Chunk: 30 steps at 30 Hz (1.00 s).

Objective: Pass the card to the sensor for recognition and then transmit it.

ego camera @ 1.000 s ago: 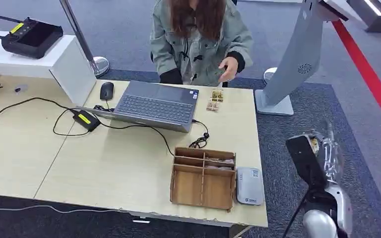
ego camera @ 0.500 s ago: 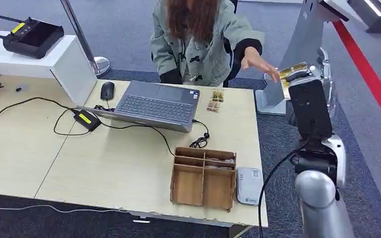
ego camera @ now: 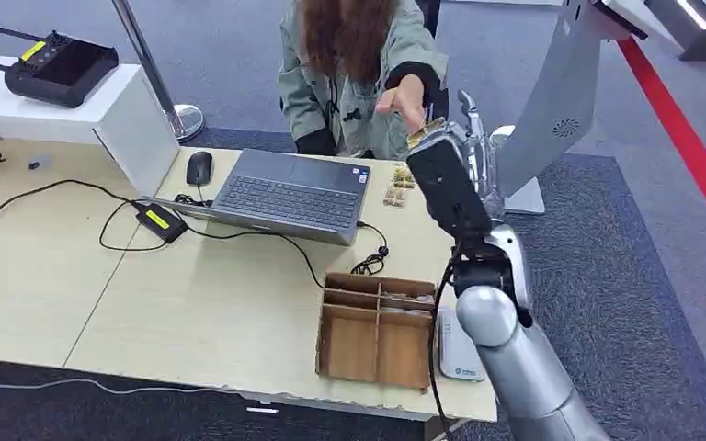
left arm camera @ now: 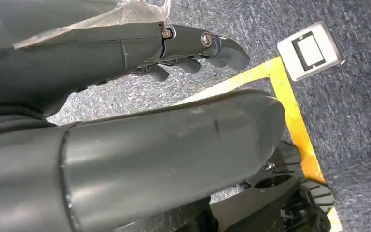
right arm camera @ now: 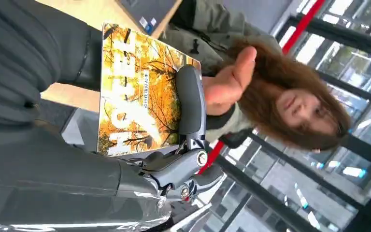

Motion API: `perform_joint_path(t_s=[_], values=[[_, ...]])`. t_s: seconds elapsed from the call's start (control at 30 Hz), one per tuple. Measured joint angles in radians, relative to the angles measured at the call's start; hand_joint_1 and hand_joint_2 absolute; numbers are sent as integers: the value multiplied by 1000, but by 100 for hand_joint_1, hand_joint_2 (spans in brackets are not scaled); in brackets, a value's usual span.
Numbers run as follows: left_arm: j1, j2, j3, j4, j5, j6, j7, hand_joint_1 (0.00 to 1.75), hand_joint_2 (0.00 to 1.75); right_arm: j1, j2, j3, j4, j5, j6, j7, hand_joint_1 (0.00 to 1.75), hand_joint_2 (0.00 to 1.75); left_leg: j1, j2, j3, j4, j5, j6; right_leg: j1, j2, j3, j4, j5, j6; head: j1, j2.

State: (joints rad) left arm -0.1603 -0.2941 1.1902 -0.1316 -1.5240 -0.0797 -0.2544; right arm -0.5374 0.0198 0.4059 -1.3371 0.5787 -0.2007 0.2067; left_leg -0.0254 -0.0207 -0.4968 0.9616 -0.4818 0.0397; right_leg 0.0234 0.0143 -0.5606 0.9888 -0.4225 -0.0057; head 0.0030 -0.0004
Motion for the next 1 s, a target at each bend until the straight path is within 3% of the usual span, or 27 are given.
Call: perform_joint_path(t_s=[0.4,0.47,0.77,0.8,1.0], values=[[1,0,-2,0,0,-3,-1,0,0,-17,18,43,97,-12,-12,-14,175,175,0,0,0,0,0,0,0,0,0,0,0,0,0,0],[1,0,-2,0,0,-3,-3,0,0,-18,18,45,107,-16,-17,-14,3,175,0,0,0,0,0,0,0,0,0,0,0,0,0,0],[1,0,-12,0,0,5,-4,0,0,-27,19,47,131,-36,-38,-14,0,175,0,1,0,0,0,0,0,0,0,0,0,0,0,0],[1,0,-14,0,0,5,-3,0,0,-28,18,47,132,-36,-39,-14,0,0,0,1,0,0,0,0,0,0,0,0,0,0,0,0],[2,0,-19,0,1,15,-2,0,0,-28,8,45,119,-91,-22,-11,0,0,0,1,1,0,0,0,0,0,0,0,0,0,0,0]])
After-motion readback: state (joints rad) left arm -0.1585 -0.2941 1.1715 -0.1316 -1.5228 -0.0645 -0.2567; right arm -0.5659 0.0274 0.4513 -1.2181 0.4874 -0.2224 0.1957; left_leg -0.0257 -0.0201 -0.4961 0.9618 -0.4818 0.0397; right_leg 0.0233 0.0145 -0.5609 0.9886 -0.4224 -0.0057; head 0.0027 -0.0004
